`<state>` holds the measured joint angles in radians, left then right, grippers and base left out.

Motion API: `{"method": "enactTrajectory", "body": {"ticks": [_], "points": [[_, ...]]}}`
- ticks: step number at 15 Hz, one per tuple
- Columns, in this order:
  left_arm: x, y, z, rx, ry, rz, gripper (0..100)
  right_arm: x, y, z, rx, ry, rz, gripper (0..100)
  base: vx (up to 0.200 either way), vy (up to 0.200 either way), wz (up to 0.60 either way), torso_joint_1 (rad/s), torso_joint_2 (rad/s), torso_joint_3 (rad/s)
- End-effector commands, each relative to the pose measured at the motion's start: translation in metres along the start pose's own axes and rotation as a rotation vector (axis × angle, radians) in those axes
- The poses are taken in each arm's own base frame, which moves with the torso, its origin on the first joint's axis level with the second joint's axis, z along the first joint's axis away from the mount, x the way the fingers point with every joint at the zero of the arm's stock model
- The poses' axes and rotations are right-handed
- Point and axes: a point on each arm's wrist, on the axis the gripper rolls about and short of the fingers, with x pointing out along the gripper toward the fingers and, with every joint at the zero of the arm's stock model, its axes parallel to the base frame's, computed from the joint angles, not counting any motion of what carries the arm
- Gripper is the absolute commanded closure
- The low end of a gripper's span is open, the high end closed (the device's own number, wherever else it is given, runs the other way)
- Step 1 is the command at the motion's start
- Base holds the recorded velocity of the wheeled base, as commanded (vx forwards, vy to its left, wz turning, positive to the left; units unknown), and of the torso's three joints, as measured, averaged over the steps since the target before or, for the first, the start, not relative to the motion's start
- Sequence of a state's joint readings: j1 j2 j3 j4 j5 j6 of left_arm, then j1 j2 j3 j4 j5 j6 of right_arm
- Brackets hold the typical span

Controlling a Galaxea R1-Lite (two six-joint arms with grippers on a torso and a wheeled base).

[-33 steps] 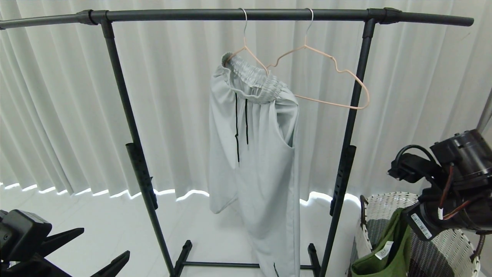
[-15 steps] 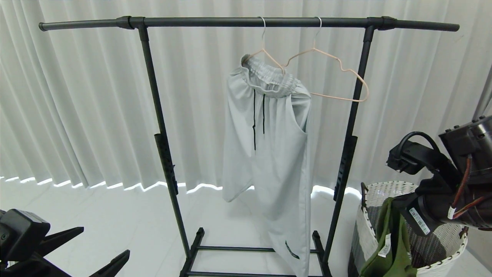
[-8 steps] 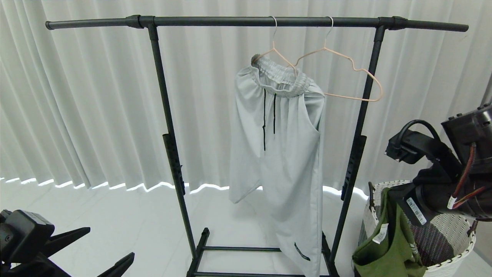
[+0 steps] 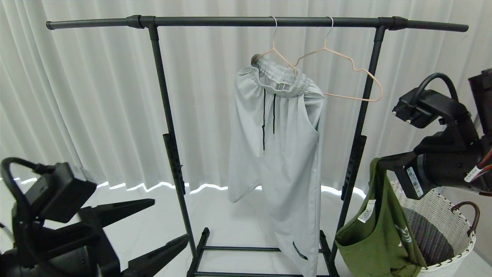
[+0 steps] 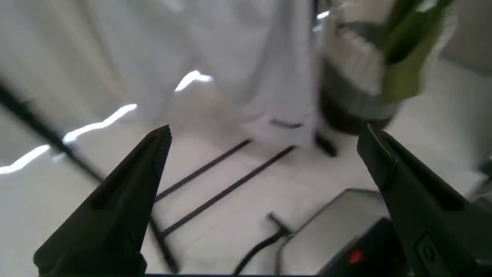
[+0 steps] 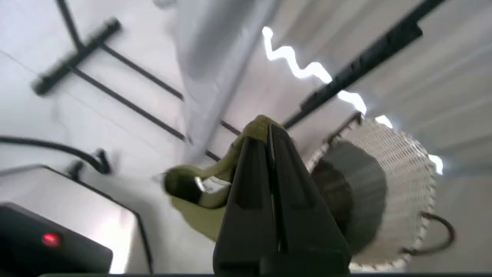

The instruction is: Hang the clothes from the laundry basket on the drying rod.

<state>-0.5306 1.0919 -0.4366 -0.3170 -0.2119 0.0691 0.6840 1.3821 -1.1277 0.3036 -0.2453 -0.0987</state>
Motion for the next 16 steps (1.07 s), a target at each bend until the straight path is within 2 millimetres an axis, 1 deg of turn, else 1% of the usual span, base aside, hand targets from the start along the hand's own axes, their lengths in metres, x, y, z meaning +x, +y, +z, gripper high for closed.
{"method": "enactTrajectory", "body": {"ticks": [1,2,3,5,6,9,11,13,14,16], "points": [[0.043,-0.019,0.019,-0.039,0.064,-0.143,0,-0.011,0.005,0.004,0.01,-0.042,0.029,100,0.0,0.0,0.0,0.0,0.0,0.0],[0.068,-0.036,0.015,-0.028,0.14,-0.221,0,-0.018,0.01,0.005,0.021,-0.065,0.056,100,0.0,0.0,0.0,0.0,0.0,0.0],[0.083,-0.043,0.012,-0.017,0.183,-0.25,0,-0.019,0.012,0.006,0.025,-0.077,0.065,100,0.0,0.0,0.0,0.0,0.0,0.0],[0.111,-0.058,0.013,0.001,0.226,-0.297,0,-0.021,0.015,0.008,0.028,-0.108,0.081,100,0.0,0.0,0.0,0.0,0.0,0.0],[0.127,-0.066,0.016,0.007,0.238,-0.32,0,-0.024,0.019,0.008,0.022,-0.119,0.098,100,0.0,0.0,0.0,0.0,0.0,0.0],[0.174,-0.086,0.023,-0.013,0.257,-0.352,0,-0.03,0.019,0.008,0.022,-0.134,0.105,100,0.0,0.0,0.0,0.0,0.0,0.0],[0.198,-0.093,0.022,-0.031,0.271,-0.364,0,-0.034,0.018,0.008,0.02,-0.141,0.109,100,0.0,0.0,0.0,0.0,0.0,0.0],[0.221,-0.095,0.016,-0.042,0.28,-0.352,0,-0.034,0.018,0.007,0.02,-0.141,0.109,100,0.0,0.0,0.0,0.0,0.0,0.0],[0.235,-0.096,0.016,-0.075,0.262,-0.346,0,-0.034,0.018,0.007,0.02,-0.141,0.11,100,0.0,0.0,0.0,0.0,0.0,0.0],[0.25,-0.097,0.013,-0.104,0.267,-0.339,0,-0.034,0.018,0.007,0.021,-0.141,0.117,100,0.0,0.0,0.0,0.0,0.0,0.0]]}}
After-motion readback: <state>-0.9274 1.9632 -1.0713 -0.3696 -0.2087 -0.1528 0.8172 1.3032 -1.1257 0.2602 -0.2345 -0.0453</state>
